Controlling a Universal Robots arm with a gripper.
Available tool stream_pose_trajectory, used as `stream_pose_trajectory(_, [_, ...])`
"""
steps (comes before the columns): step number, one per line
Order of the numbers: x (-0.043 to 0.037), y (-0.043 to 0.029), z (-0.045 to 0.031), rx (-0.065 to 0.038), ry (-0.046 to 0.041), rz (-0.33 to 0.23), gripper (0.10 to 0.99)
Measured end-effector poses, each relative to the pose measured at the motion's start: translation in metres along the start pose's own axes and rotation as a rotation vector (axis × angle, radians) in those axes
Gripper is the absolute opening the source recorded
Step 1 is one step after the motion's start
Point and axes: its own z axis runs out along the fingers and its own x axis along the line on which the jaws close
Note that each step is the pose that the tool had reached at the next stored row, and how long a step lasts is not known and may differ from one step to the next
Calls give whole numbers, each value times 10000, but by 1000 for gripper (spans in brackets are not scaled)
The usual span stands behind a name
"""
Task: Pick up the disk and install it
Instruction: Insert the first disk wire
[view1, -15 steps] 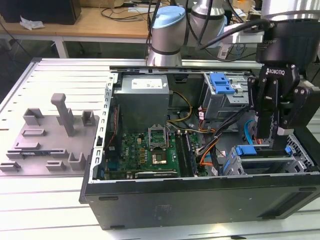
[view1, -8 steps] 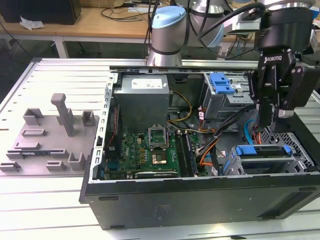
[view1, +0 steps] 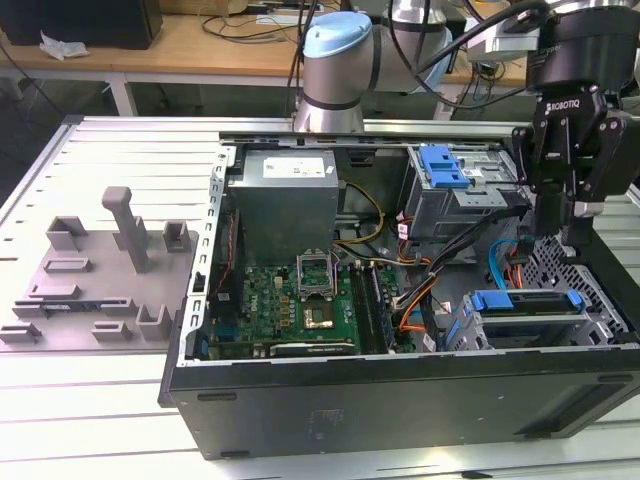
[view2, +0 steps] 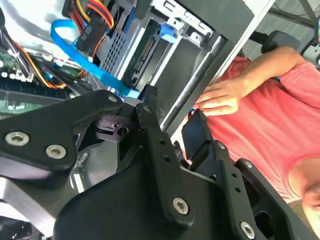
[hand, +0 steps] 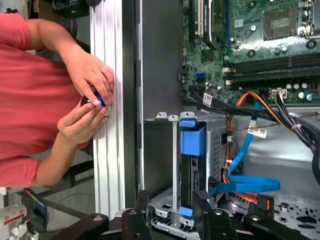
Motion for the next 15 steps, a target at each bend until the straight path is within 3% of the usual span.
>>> stream_pose_trajectory(2, [-1,-2,-1,65,7,213,471])
stream_pose_trajectory(5, [-46,-2,-18,58,13,324,471])
stream_pose_trajectory(10, [-285,-6,-94,59,12,324,471])
stream_pose_trajectory(11, [-379,-19,-136,58,11,325,471])
stream_pose_trajectory(12, [-421,-33,-156,57,14,325,471])
stream_pose_trajectory(13, [-470,-55,-176,58,12,325,471])
stream_pose_trajectory(15, [-588,-224,-168,36,26,310,471])
